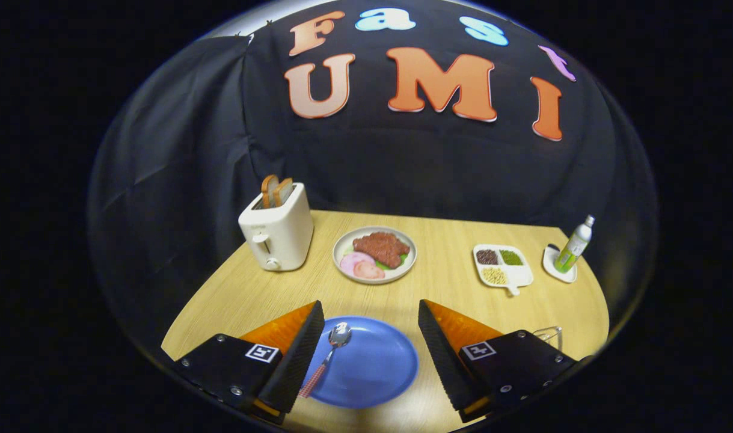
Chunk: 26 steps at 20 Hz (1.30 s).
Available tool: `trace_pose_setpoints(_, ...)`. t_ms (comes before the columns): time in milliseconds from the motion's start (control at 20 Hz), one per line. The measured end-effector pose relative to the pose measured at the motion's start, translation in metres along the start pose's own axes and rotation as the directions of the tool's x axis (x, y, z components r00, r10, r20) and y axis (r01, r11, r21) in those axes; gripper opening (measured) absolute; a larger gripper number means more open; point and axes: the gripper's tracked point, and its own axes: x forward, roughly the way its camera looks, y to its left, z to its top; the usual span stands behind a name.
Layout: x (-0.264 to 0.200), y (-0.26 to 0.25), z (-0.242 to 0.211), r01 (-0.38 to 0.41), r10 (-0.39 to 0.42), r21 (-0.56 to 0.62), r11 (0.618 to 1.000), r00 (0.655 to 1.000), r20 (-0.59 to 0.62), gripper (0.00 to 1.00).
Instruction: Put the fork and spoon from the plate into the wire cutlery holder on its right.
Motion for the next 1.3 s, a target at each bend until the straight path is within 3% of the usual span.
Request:
trace_pose_setpoints(300,0.027,0.024,-0.084,0.029,-0.022,0.034,0.999,0.979,-0.205,0.87)
trace_pose_setpoints(650,0.044,0.051,-0.141,0.030,-0.022,0.022,0.999,0.947,-0.321,0.56)
trace_pose_setpoints(950,0.047,0.049,-0.146,0.044,-0.019,0.066,0.997,0.940,-0.339,0.17)
trace_pose_setpoints(1150,0.046,0.044,-0.142,0.018,0.016,0.097,0.995,0.940,-0.340,0.06)
trace_pose_setpoints(1300,0.038,0.034,-0.121,0.004,0.028,0.105,0.994,0.952,-0.306,0.05)
